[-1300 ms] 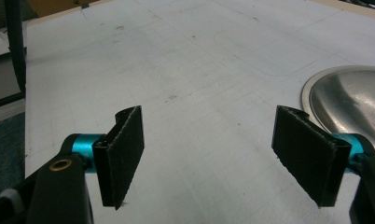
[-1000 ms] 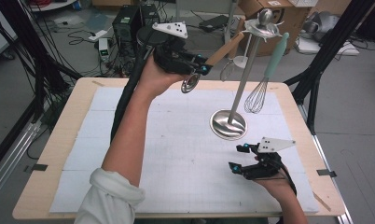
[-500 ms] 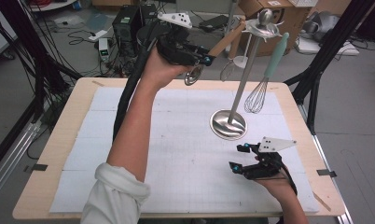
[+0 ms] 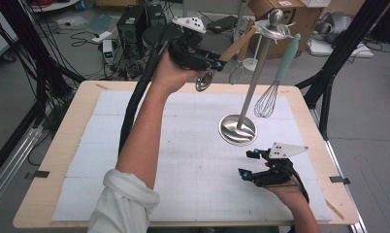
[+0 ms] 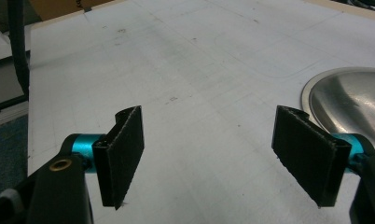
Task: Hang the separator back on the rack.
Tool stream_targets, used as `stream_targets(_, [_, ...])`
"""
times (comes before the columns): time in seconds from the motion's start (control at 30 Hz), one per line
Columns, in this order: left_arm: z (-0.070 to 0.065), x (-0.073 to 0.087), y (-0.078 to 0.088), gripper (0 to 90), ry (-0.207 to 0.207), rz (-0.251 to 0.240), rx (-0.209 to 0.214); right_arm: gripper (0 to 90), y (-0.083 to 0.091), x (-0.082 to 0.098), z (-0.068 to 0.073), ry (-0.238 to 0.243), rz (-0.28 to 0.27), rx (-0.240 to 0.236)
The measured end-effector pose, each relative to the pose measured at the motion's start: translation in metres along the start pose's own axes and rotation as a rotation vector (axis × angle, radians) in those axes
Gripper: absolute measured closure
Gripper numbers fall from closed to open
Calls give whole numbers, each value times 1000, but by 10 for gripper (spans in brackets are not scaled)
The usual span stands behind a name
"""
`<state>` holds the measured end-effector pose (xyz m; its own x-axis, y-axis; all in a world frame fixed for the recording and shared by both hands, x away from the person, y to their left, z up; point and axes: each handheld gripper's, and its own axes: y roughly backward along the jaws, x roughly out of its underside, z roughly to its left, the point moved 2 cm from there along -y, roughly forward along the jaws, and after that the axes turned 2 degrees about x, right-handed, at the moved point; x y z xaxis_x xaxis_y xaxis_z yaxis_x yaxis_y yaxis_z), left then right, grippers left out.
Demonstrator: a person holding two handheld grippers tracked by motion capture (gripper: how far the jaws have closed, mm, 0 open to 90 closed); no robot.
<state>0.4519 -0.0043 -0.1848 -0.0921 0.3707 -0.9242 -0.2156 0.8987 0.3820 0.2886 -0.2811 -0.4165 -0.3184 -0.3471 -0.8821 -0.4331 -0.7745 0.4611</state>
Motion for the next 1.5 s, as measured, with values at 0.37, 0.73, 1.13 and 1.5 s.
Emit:
stream_targets(0.37, [-1, 1, -23, 690, 2, 68, -37, 246, -1, 0, 0, 3, -2, 2])
stream_targets(0.73, [-3, 3, -42, 671, 8, 75, -27, 246, 0, 0, 1, 3, 0, -4])
stream_targets(1.13, [-3, 15, -39, 452, 64, 68, 18, 246, 0, 0, 1, 8, -5, -5])
stream_targets(1.5, [-6, 30, -24, 349, 90, 6, 89, 245, -2, -1, 2, 13, -1, -8])
